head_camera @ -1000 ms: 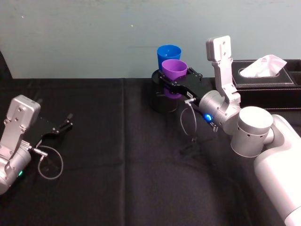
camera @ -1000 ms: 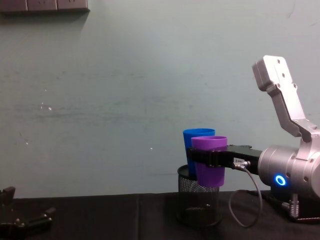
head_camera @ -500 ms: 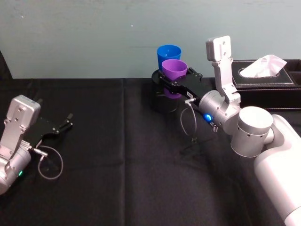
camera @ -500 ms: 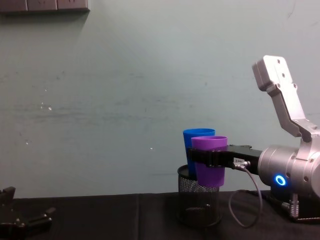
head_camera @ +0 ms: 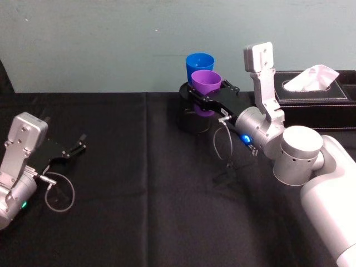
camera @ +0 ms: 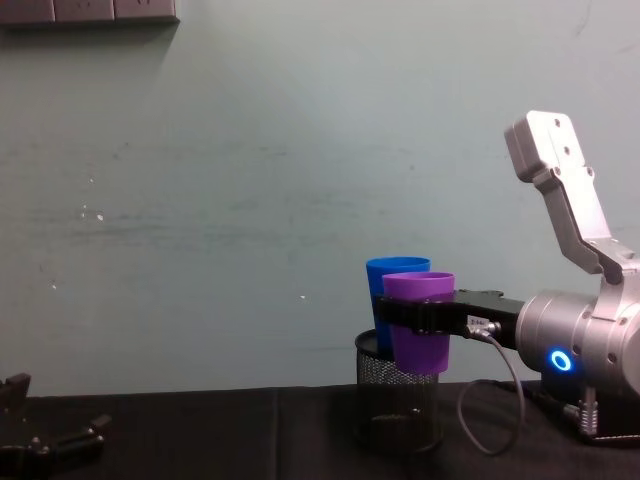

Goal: Pick up one cup with a gripper and tap it against the other cup.

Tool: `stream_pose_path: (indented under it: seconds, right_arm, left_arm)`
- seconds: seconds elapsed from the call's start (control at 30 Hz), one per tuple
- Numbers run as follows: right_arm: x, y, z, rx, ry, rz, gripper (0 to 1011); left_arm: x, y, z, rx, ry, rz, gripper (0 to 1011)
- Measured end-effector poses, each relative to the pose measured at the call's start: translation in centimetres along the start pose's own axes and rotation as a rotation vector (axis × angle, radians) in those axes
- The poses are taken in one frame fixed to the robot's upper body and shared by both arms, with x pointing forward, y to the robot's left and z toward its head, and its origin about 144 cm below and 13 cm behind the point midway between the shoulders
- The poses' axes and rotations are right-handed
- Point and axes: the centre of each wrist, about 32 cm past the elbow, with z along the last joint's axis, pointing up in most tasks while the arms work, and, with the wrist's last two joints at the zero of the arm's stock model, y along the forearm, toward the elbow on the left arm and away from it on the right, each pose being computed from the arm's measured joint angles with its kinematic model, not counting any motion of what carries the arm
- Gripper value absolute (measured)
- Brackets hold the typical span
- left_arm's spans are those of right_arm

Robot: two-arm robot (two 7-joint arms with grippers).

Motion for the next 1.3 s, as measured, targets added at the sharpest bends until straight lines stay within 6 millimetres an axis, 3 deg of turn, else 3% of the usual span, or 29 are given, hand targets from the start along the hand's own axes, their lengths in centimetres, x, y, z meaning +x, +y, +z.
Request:
stream_pose_path:
  seconds: [1.3]
  right_arm:
    - [0.0, 0.0, 0.0, 0.0, 0.0, 0.0, 734]
  left_arm:
    - [0.0, 0.0, 0.0, 0.0, 0.0, 0.0, 1000]
